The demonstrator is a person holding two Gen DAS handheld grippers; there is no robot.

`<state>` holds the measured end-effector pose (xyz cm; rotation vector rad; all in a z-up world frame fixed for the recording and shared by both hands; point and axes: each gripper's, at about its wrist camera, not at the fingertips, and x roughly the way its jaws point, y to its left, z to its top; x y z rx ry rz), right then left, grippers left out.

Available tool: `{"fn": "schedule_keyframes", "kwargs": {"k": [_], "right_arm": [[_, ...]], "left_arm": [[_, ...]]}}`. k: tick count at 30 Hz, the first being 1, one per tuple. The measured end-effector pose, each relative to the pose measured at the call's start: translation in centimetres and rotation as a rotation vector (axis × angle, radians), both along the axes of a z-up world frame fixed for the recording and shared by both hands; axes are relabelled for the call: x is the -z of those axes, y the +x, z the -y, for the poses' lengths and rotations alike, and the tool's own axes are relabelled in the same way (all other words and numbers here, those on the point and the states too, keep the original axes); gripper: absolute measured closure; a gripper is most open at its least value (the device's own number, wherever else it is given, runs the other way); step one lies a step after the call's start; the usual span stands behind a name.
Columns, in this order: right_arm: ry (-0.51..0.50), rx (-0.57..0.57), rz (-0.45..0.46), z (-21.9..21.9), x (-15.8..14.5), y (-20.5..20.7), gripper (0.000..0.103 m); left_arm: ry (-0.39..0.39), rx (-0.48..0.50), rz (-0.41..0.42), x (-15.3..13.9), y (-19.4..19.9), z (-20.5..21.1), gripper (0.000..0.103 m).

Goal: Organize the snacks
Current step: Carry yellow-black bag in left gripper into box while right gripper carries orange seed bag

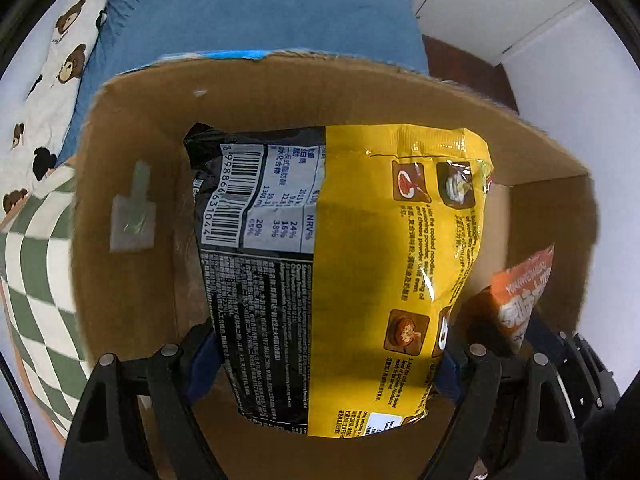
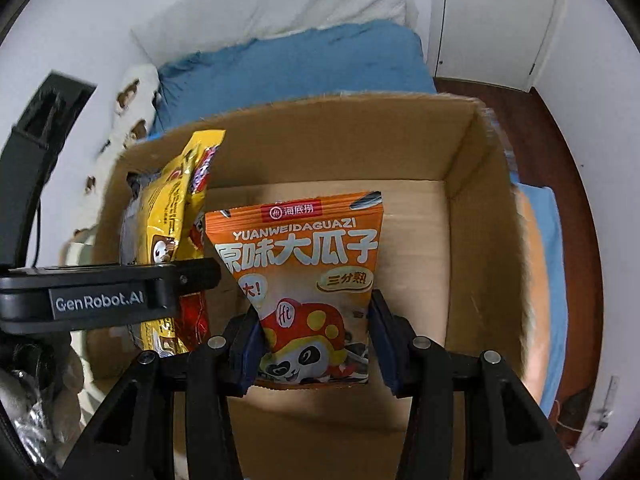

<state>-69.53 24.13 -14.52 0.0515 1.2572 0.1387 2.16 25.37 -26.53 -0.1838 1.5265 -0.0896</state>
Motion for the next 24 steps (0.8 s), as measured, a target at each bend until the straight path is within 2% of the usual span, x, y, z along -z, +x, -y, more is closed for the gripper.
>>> {"fn": "schedule_keyframes", "kwargs": {"k": [4,9,10,11,13,17,18,22,23,24], "right_arm": [[-0.036,-0.009,-0.032,-1.7,3.6,4.2,0.053],[-0.016,-0.004,-0.082,-1.5,6.2,7.6,0.051],[-0.009,-0.004,-0.096,-1.4,6.9,8.1,0.046],[-0.005,-0.002,-0.111,-1.3,7.4,8.7,0.031],[-0.008,0.003,-0.116,-0.8,8.0,9.2,0.014],[-0.002,0.006,-0.130,0.5,8.6,8.7,0.012],[-0.005,0.010,-0.130,0.9,8.8,8.7,0.012],[0.003,0.022,-0.121,1.9,7.7,7.1,0.011],[0.000,0.022,-0.116,1.5,7.5,7.2,0.011],[0.000,0.021,-0.108,1.7,7.1,6.8,0.011]], "left_arm": [[0.011,0.002,-0.012,1.6,-5.0,-2.1,0.018],[-0.012,0.003,-0.033,2.4,-10.7,-3.7,0.018],[-0.012,0.001,-0.031,2.8,-13.1,-4.6,0.016],[-0.014,-0.005,-0.029,2.8,-14.7,-5.2,0.013],[-0.019,-0.010,-0.023,3.0,-16.7,-6.6,0.012],[-0.031,0.003,-0.009,3.0,-25.2,-9.4,0.008],[-0.027,0.006,0.003,3.6,-25.0,-9.8,0.008],[-0.019,0.004,0.070,2.4,-32.8,-12.9,0.008],[-0.014,0.007,0.098,1.8,-36.2,-13.9,0.008],[-0.008,0.008,0.120,1.4,-37.2,-15.4,0.008]]}}
